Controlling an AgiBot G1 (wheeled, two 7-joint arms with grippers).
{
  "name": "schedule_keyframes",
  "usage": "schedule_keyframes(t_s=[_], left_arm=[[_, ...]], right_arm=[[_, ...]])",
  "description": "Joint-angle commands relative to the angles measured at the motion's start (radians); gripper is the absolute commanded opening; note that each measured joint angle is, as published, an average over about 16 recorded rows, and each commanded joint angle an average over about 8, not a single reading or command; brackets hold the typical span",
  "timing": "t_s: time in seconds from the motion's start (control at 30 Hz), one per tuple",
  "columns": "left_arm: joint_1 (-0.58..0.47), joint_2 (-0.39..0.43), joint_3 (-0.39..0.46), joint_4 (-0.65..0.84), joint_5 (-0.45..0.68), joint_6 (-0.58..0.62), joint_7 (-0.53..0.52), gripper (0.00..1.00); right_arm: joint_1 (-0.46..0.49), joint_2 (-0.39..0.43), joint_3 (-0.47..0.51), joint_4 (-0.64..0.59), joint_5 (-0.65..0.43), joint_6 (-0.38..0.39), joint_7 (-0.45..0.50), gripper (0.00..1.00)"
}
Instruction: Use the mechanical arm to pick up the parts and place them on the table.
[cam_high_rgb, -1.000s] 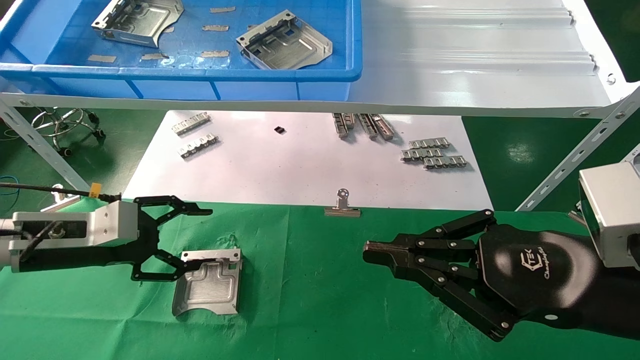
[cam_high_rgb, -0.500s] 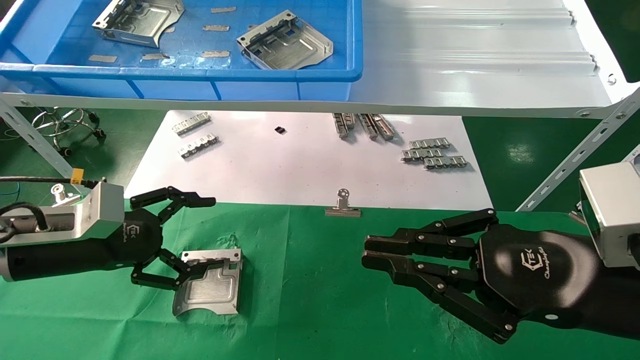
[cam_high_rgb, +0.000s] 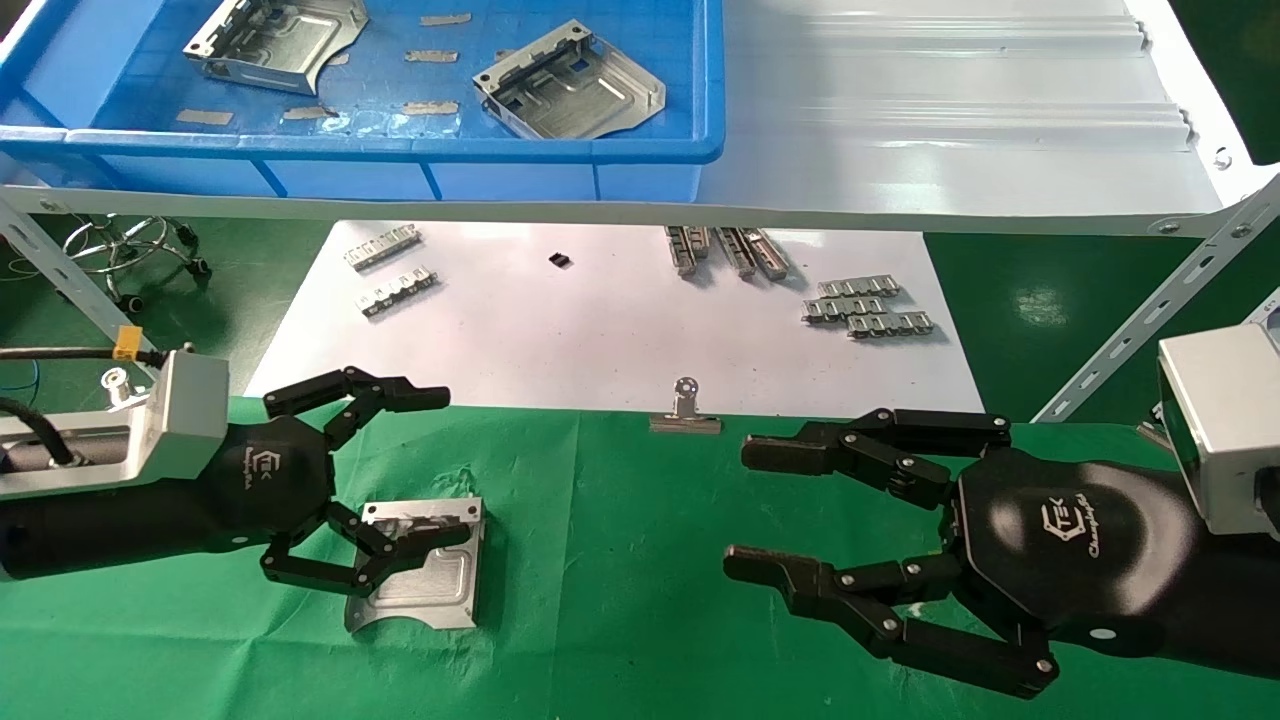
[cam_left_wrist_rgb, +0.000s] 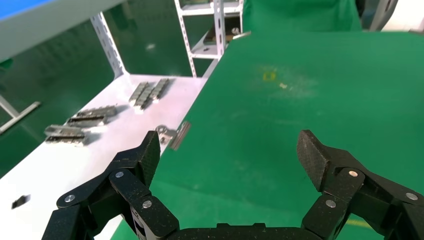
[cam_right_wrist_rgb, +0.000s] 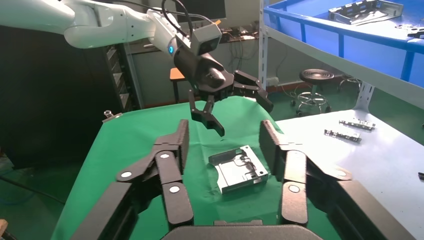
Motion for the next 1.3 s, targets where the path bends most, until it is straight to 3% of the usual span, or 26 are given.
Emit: schedule_keyframes(t_s=[0.03, 1.0, 1.3], left_arm=[[0.019, -0.009, -0.020, -0.038, -0.008, -0.004, -0.030, 1.00], [0.295, -0.137, -0.313, -0.592, -0.120, -0.062, -0.465, 1.00], [0.342, -0.158, -0.362, -0.687, -0.140, -0.071, -0.527, 1.00]], right_arm=[[0.000, 0.000, 0.000, 0.000, 0.000, 0.000, 0.000, 1.00], [0.000, 0.000, 0.000, 0.000, 0.000, 0.000, 0.000, 1.00], [0.000, 0.000, 0.000, 0.000, 0.000, 0.000, 0.000, 1.00]])
